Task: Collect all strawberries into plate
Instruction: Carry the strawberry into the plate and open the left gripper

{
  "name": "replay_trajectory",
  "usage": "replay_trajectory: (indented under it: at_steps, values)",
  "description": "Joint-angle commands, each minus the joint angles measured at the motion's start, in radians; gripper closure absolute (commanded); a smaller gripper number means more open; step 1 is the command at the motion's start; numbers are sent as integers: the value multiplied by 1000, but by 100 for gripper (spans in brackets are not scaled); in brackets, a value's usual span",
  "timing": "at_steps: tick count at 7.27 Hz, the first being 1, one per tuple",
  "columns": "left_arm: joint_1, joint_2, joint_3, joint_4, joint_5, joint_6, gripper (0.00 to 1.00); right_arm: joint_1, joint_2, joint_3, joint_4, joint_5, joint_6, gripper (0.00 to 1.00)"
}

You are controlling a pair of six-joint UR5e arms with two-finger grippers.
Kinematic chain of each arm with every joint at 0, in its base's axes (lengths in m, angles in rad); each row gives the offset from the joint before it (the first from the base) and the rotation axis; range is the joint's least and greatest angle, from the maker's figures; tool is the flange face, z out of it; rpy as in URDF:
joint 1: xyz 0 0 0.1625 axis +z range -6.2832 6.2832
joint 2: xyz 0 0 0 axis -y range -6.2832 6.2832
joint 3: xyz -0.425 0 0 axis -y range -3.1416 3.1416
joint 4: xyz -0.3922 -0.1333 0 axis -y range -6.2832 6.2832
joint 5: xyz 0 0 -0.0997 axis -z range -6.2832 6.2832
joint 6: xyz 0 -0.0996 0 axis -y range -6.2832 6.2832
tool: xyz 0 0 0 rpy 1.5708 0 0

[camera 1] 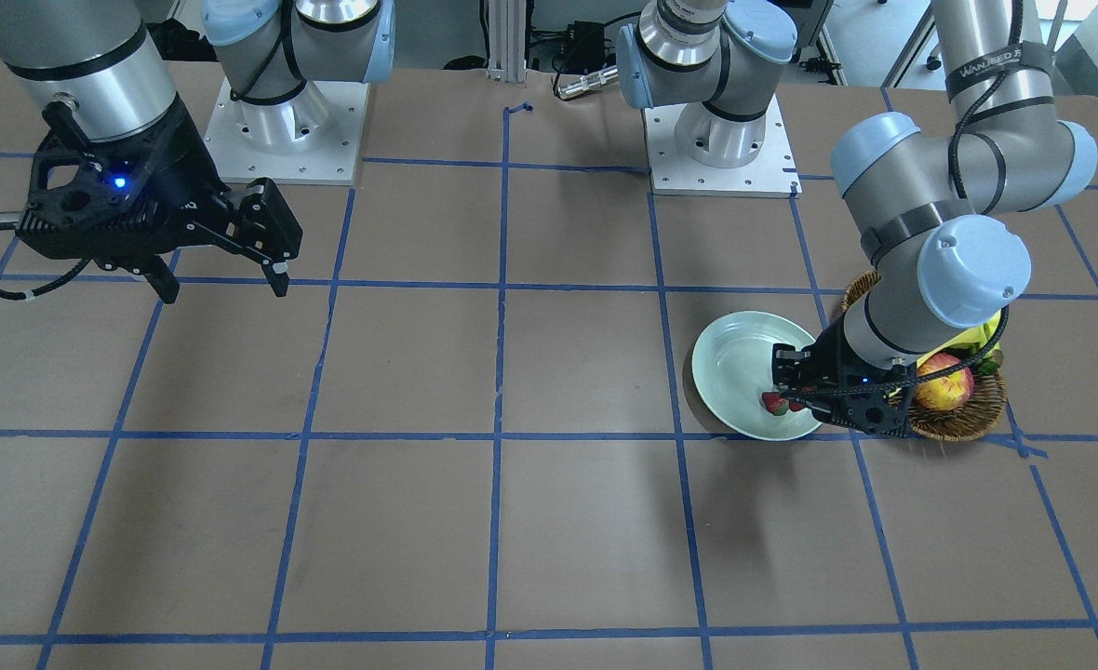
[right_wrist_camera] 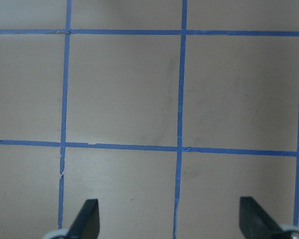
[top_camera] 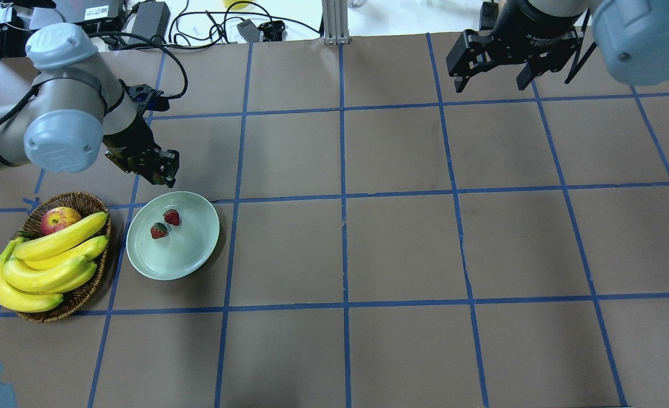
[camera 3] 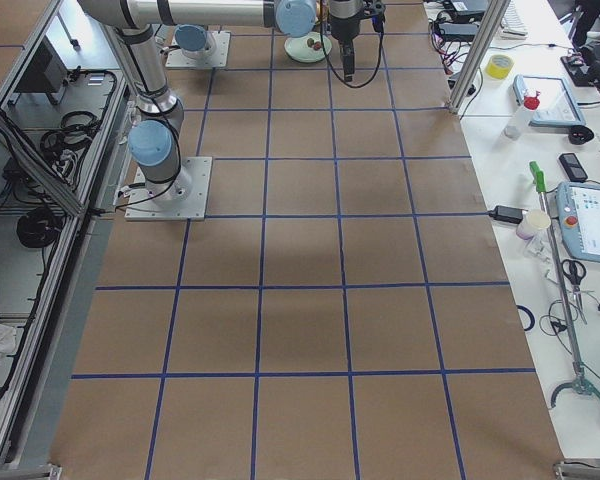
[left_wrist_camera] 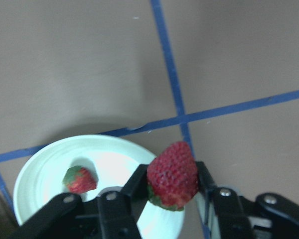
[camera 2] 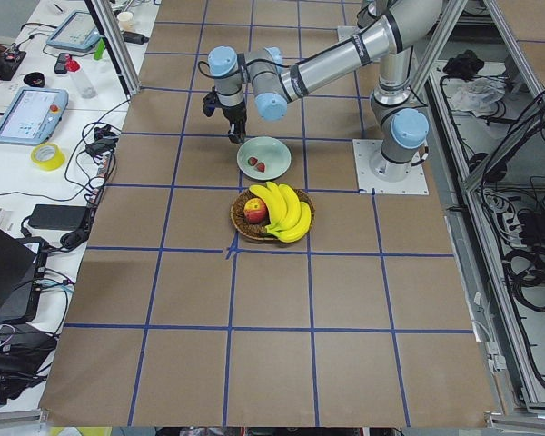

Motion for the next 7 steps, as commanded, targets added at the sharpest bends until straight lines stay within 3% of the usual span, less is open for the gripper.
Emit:
replay_trajectory:
  at_steps: [1,4,5,6,7]
  values:
    - [80,21,-167,43,-14,27,100,-1,0,-1,-1,0,-1,0]
    - [27,21,-188,51,-24,-39,100,0,-2,1,-4,5,2,0]
    - [13,9,-182,54,-20,-43,59,-1,-2,2,-3,4,0,0]
    - [13,6,-177,56,-21,-43,4,-1,-2,4,-3,4,0,0]
    - [13,6,-166,44,-21,-36,0,-1,-2,5,-3,4,0,0]
